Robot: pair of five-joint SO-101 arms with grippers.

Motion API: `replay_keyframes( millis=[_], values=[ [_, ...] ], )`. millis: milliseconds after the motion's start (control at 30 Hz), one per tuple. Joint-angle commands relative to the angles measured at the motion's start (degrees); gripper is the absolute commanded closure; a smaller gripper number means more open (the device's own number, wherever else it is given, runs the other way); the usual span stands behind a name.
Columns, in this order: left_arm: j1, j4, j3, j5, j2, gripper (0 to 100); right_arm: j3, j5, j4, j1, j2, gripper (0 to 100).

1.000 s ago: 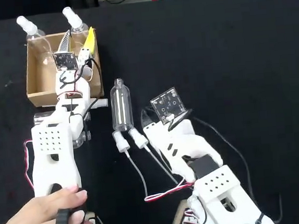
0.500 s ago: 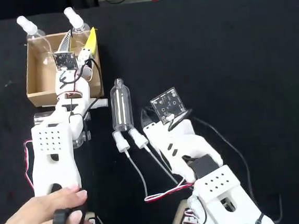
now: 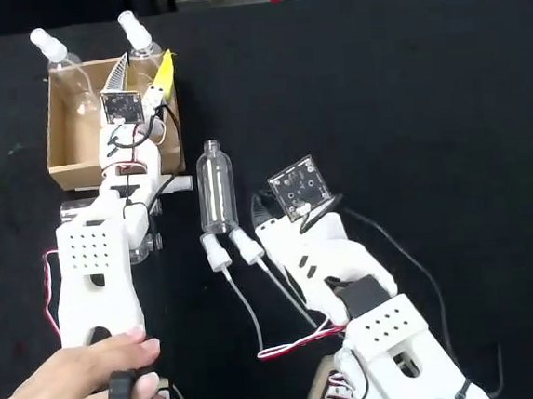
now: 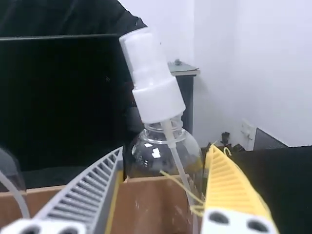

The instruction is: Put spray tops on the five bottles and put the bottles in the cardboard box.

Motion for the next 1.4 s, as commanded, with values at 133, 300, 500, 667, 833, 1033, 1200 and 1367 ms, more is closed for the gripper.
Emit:
replay_keyframes(
  millis=[133, 300, 500, 667, 833, 1033, 1200, 1367],
  values=[
    [1.3, 0.6, -2.5, -0.6, -0.6, 74, -0.9, 0.4, -1.4, -0.6, -1.6, 98.3],
    [0.7, 0.6, -2.3, -1.0, -0.6, 74, -0.9, 0.4, -1.4, -0.6, -1.6, 98.3],
    [0.9, 0.6, -2.3, -1.1, -0.6, 74, -0.9, 0.4, -1.4, -0.6, -1.6, 98.3],
    [1.1, 0.6, -2.4, -1.1, -0.6, 74, -0.9, 0.4, -1.4, -0.6, -1.6, 98.3],
    [0.7, 0.6, -2.2, -1.1, -0.6, 74, -0.9, 0.4, -1.4, -0.6, -1.6, 98.3],
    [1.0, 0.6, -2.2, -1.1, -0.6, 74, -0.9, 0.4, -1.4, -0.6, -1.6, 98.3],
    [0.7, 5.8, -2.9, -1.0, -0.7, 73, -0.9, 0.4, -1.4, -0.6, -1.6, 98.3],
    [0.7, 5.8, -2.9, -0.6, -0.7, 65, -0.9, 0.5, -1.4, -0.6, -1.6, 98.3]
  ],
)
